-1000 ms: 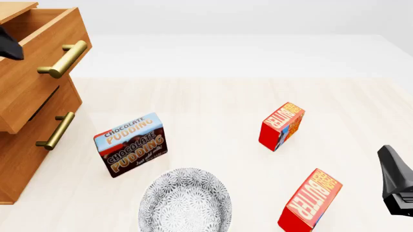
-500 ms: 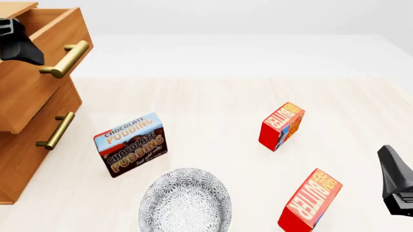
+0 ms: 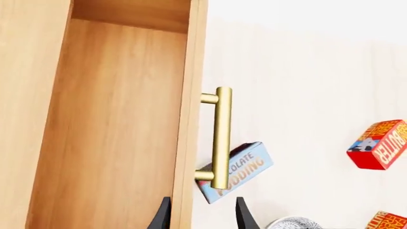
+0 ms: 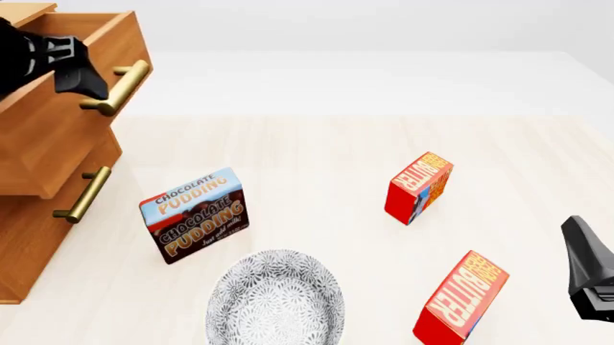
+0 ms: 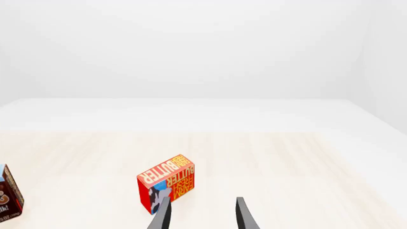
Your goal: Put the butter at the front in the top drawer of the cabinet and close it.
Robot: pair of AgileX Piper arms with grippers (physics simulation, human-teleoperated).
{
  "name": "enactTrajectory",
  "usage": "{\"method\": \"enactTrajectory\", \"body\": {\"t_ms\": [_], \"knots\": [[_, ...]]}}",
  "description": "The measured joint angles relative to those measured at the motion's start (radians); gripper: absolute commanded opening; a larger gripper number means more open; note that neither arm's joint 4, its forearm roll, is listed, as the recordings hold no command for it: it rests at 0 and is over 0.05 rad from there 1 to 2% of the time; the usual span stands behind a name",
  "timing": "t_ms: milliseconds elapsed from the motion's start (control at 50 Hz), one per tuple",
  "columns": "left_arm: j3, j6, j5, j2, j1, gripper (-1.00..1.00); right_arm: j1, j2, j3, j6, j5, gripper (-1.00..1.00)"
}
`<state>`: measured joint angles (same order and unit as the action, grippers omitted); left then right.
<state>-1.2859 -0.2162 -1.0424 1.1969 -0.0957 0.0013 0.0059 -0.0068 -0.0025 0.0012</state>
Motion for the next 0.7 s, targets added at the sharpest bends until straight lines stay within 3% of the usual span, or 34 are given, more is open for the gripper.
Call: {"method": "enactTrajectory", "body": {"t_ms": [700], "knots": [[-0.05,-0.031,-0.002,0.052,-0.144,1.0,0.0,0.0,0.0,0.0,0.0,1.0]]}}
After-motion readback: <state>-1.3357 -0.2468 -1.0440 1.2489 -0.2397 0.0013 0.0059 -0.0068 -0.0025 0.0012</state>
